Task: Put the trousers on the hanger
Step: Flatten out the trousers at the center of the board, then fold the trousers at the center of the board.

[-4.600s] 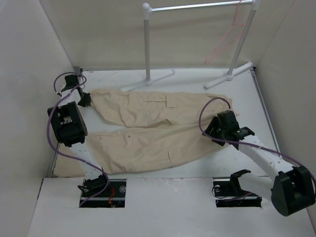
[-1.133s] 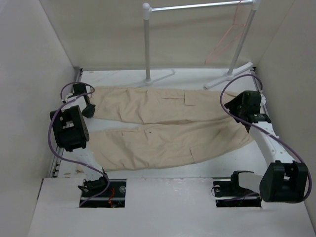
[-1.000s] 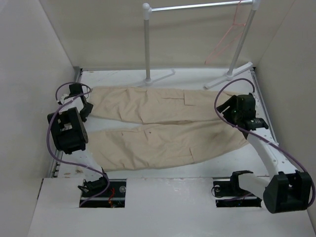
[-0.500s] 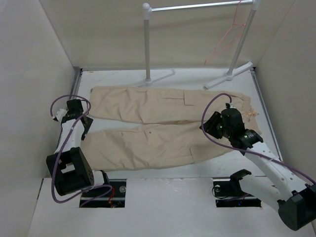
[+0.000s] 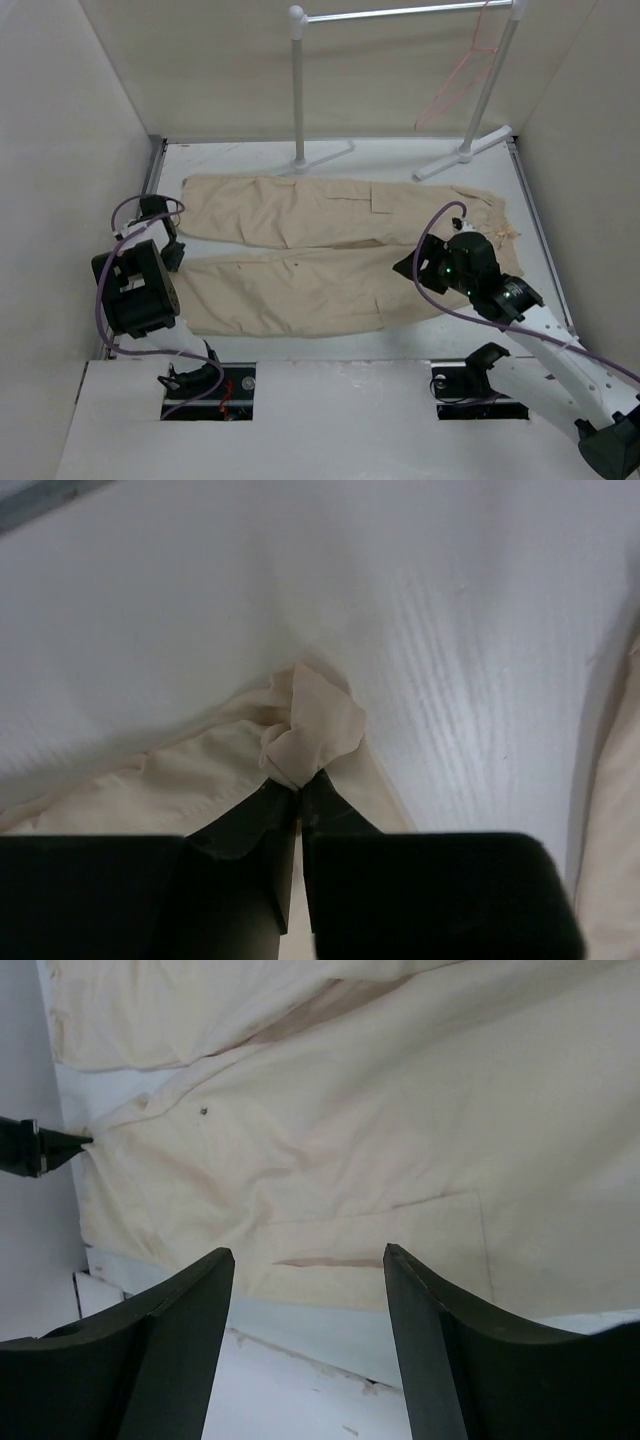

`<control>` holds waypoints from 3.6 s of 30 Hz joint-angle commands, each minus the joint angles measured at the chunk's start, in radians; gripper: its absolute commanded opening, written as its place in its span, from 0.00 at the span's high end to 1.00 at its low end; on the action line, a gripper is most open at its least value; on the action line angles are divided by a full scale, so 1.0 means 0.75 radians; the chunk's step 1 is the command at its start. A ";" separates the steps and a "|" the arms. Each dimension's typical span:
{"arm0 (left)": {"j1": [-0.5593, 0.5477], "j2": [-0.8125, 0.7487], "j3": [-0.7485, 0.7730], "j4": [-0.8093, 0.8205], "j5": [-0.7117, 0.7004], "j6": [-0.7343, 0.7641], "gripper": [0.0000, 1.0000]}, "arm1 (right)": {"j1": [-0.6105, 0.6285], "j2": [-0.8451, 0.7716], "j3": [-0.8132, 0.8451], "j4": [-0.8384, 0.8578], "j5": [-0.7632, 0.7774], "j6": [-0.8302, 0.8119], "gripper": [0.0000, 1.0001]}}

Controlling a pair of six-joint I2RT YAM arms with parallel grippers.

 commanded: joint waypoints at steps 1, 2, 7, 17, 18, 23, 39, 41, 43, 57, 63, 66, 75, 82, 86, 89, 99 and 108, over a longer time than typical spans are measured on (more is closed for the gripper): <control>0.022 0.096 0.107 0.058 -0.047 0.015 0.99 | 0.002 -0.046 -0.005 -0.021 0.026 0.033 0.32; 0.018 0.110 0.154 0.074 -0.053 0.015 0.99 | -0.012 -0.042 0.001 -0.027 0.026 0.031 0.32; -0.004 0.168 0.414 -0.003 -0.070 0.017 0.73 | -0.083 0.032 0.054 -0.015 0.022 -0.002 0.29; 0.022 -0.602 -0.090 -0.199 -0.035 -0.019 0.48 | -0.057 -0.009 0.032 0.016 -0.007 -0.061 0.32; 0.069 -0.694 -0.150 -0.266 -0.023 -0.028 0.49 | -0.047 -0.023 0.018 0.016 -0.015 -0.059 0.36; 0.298 -1.030 -0.407 -0.433 0.063 -0.032 0.51 | -0.008 -0.081 -0.031 -0.023 -0.058 -0.051 0.71; 0.431 -0.904 -0.624 -0.120 0.059 -0.228 0.50 | 0.011 -0.105 -0.068 -0.088 -0.173 -0.094 0.44; 0.431 -0.859 -0.643 -0.040 0.073 -0.236 0.50 | 0.011 -0.107 -0.072 -0.088 -0.165 -0.082 0.44; 0.431 -0.812 -0.651 0.025 0.075 -0.240 0.50 | 0.011 -0.107 -0.082 -0.086 -0.156 -0.069 0.42; 0.394 -0.775 -0.576 0.113 0.078 -0.271 0.95 | -0.571 -0.154 -0.101 -0.274 0.164 0.008 0.37; 0.174 -0.820 -0.383 0.001 0.041 -0.326 0.97 | -0.815 -0.001 -0.046 -0.466 0.414 0.194 0.39; 0.124 -0.826 -0.343 -0.020 0.018 -0.351 0.97 | -0.914 0.075 -0.015 -0.510 0.483 0.217 0.41; 0.055 -0.785 -0.299 -0.013 0.039 -0.426 0.97 | -1.092 0.400 0.001 -0.250 0.478 0.164 0.49; 0.024 -0.759 -0.322 -0.011 0.037 -0.437 0.98 | -1.129 0.639 -0.070 -0.068 0.459 0.158 0.55; 0.022 -0.775 -0.348 -0.026 0.020 -0.429 0.98 | -1.137 0.664 -0.046 -0.035 0.441 0.143 0.88; 0.079 -0.804 -0.314 -0.054 0.016 -0.404 1.00 | -1.129 0.527 0.005 -0.151 0.486 0.113 0.96; 0.041 -0.545 0.234 -0.128 -0.192 -0.306 1.00 | -1.008 0.469 0.387 -0.215 0.547 0.094 0.98; -0.047 -0.129 0.716 -0.110 -0.244 -0.226 1.00 | -1.004 0.888 0.862 -0.160 0.461 0.010 0.97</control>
